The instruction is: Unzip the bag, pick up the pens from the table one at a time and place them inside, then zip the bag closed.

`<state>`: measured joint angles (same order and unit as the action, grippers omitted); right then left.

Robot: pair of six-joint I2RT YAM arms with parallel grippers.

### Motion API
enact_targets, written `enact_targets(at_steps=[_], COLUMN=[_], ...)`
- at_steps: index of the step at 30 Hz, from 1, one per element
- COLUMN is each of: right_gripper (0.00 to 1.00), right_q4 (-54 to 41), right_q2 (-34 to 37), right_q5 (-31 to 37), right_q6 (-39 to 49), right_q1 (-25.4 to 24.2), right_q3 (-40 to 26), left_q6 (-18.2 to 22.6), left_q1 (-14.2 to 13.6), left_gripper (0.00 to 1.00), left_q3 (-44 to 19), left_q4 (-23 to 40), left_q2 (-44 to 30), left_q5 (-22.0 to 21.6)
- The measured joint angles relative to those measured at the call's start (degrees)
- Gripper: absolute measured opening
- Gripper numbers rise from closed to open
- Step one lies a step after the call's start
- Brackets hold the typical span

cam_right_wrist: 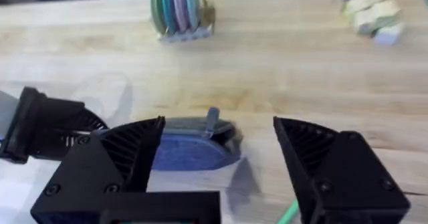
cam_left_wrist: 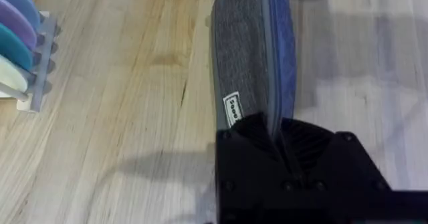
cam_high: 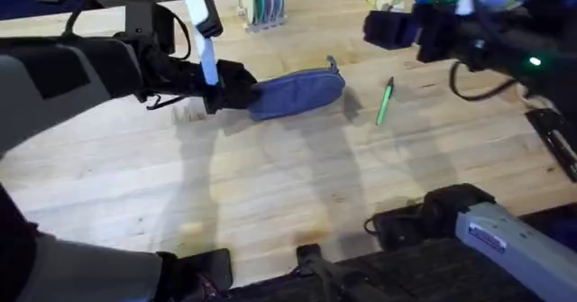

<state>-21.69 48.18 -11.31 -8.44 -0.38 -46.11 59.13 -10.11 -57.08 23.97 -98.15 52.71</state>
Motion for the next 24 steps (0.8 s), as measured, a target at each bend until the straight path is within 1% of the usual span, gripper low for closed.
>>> enact_targets(at_steps=[5,9,13,24], right_gripper=[0.998,0.998,0.998,0.997], right_q4=[3.1,5.7,8.0,9.5], right_q2=[8.3,13.7,18.4,26.9], right_q5=[-6.2,-9.7,-11.1,-12.3], right_q6=[-0.2,-0.8,-2.5,-5.9], right_q1=[0.0,0.0,0.1,0.2], right_q3=[0.0,0.0,0.0,0.0], left_q6=[0.0,0.0,0.0,0.0], left_q1=[0.0,0.0,0.0,0.0], left_gripper=[0.057,0.057,0.057,0.057], left_q3=[0.0,0.0,0.0,0.0], left_q4=[0.0,0.0,0.0,0.0], left_q2=[0.0,0.0,0.0,0.0], left_q5=[0.0,0.0,0.0,0.0])
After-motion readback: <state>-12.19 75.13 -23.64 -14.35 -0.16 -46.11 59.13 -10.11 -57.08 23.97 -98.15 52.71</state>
